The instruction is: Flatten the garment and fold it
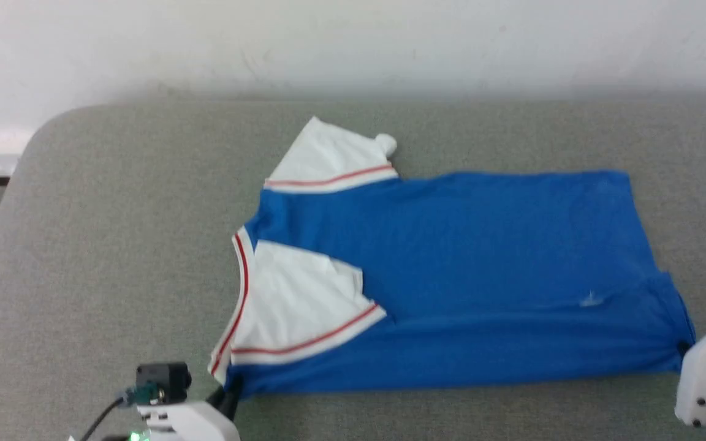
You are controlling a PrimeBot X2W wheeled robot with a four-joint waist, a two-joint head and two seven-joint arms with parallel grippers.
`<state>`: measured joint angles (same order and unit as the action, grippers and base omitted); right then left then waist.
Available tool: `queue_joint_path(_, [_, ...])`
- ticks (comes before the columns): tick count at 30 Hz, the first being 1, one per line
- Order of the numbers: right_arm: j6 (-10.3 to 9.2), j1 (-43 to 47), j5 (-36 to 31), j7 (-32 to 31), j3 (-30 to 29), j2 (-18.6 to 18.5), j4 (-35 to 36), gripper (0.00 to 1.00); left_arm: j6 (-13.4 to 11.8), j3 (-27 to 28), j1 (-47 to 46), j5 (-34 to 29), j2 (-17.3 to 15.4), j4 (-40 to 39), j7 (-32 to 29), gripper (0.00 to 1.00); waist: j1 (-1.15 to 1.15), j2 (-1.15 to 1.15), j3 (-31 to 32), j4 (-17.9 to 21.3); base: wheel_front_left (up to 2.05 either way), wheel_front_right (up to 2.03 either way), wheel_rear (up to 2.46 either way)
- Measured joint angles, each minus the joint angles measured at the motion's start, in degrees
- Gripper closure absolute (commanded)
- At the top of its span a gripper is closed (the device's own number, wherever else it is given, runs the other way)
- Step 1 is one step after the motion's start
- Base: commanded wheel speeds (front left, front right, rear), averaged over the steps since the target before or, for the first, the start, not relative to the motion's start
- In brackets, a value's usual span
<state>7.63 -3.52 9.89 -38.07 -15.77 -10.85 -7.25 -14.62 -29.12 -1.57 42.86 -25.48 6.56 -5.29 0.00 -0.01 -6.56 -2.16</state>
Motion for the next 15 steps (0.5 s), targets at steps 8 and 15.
queue_joint_path(8, [-0.01, 7.76, 1.36, -4.94, -2.48, 1.59, 5.79, 1.00, -1.11, -1.57, 5.17, 2.19, -1.07, -2.82, -4.35, 1.00, -0.01, 0.01, 2.64, 0.33, 0.00, 0.00, 0.00])
queue_joint_path(15, [-0.02, 9.07, 1.88, -4.39, -2.56, 3.30, 2.54, 0.00, 0.93, -2.50, 4.93, 2.44, 0.14, 0.19, -2.27, 0.00, 0.00, 0.01, 1.98, 0.20, 0.00, 0.00, 0.00])
